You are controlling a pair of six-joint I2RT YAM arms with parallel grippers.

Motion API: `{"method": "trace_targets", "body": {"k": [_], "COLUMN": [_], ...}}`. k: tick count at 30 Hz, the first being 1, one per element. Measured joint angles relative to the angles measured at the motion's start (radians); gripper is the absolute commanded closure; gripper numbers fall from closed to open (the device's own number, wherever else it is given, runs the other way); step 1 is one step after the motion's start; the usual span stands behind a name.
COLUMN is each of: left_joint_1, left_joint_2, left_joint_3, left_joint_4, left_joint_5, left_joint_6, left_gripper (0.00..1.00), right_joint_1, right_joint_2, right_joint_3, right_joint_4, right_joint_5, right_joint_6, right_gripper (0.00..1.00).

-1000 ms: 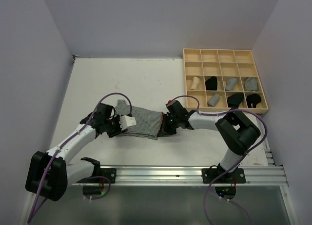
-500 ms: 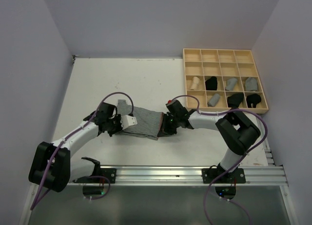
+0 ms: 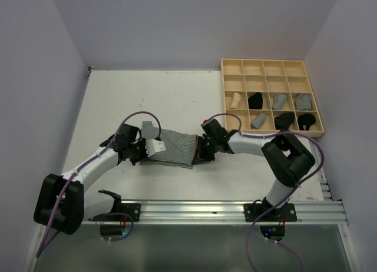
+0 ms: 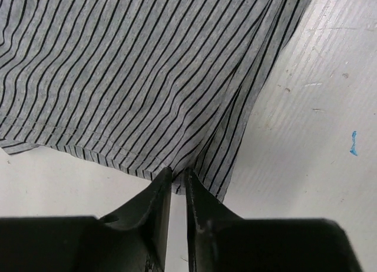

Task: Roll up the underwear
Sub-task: Fold the underwear

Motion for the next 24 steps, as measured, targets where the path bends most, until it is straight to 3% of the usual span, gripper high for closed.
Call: {"method": "trace_targets", "body": {"k": [4,17,24], "left_joint_1": [0.000,0.000,0.000], "left_joint_2": [0.007,-0.080,-0.108], "left_joint_3": [0.000,0.132,0.119], "left_joint_4": [0.002,-0.125,-0.222], "left_joint_5": [0.010,0.053,0.087], "left_joint_6": [-0.002,0.011,0.047], "left_gripper": [1.00,1.00,1.00], "right_joint_1": [0.000,-0.011,-0.013], "right_joint_2": [0.000,-0.026,-0.053], "right_joint_3": [0.000,0.107,0.090], "right_joint_4": [0.000,-0.114,-0.145], "right_joint_5": [-0.002,-0.006,-0.011], "right_joint_6": [0.000,-0.049,-0.082], "right_gripper": [1.00,1.00,1.00]}}
